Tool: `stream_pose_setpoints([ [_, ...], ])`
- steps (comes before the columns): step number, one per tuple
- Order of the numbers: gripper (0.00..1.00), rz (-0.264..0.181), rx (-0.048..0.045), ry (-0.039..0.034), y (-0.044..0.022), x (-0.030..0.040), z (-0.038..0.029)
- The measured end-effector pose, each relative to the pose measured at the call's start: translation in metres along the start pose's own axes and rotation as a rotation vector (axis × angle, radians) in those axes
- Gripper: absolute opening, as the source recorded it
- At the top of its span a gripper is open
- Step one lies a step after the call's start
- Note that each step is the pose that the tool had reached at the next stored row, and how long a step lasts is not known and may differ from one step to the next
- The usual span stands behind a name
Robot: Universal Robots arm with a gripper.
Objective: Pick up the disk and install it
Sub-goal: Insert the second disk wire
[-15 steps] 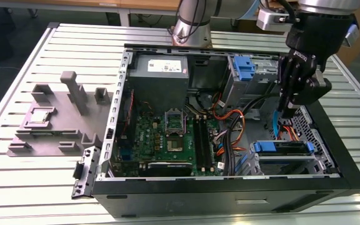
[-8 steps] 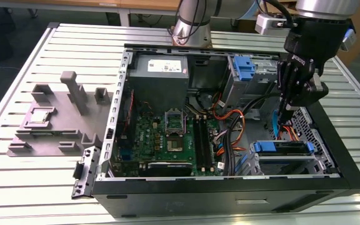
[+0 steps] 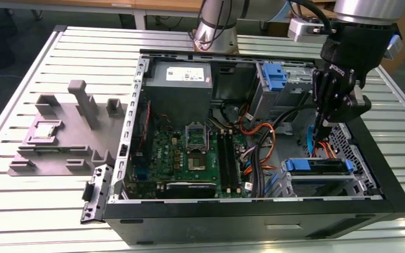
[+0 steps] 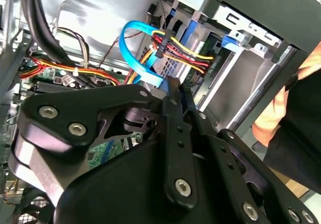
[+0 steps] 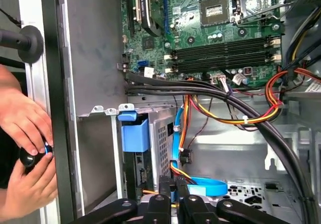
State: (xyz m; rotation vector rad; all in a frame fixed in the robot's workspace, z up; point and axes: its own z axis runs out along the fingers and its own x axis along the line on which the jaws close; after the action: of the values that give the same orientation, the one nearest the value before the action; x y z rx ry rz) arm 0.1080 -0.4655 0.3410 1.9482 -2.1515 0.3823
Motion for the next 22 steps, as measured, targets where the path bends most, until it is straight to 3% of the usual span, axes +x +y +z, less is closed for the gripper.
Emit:
stream_pose_setpoints([
  [4,0.16,-0.002,0.0042,-0.0080,0.0004,0.0055,0.0022],
  [6,0.16,-0.002,0.0055,-0.0183,0.0004,0.0080,0.0034],
  [8,0.16,-0.001,0.0046,-0.0433,0.0003,0.0102,0.0045],
  [10,0.16,0.000,0.0018,-0.0766,0.0001,0.0125,0.0056],
  [11,0.16,0.000,0.0012,-0.0869,0.0000,0.0141,0.0062],
  [12,0.16,0.001,0.0011,-0.0908,-0.0001,0.0161,0.0071],
  [17,0.16,0.000,0.0020,-0.0912,-0.0008,0.0246,0.0103],
  [22,0.16,-0.004,0.0048,-0.0915,-0.0010,0.0276,0.0115],
])
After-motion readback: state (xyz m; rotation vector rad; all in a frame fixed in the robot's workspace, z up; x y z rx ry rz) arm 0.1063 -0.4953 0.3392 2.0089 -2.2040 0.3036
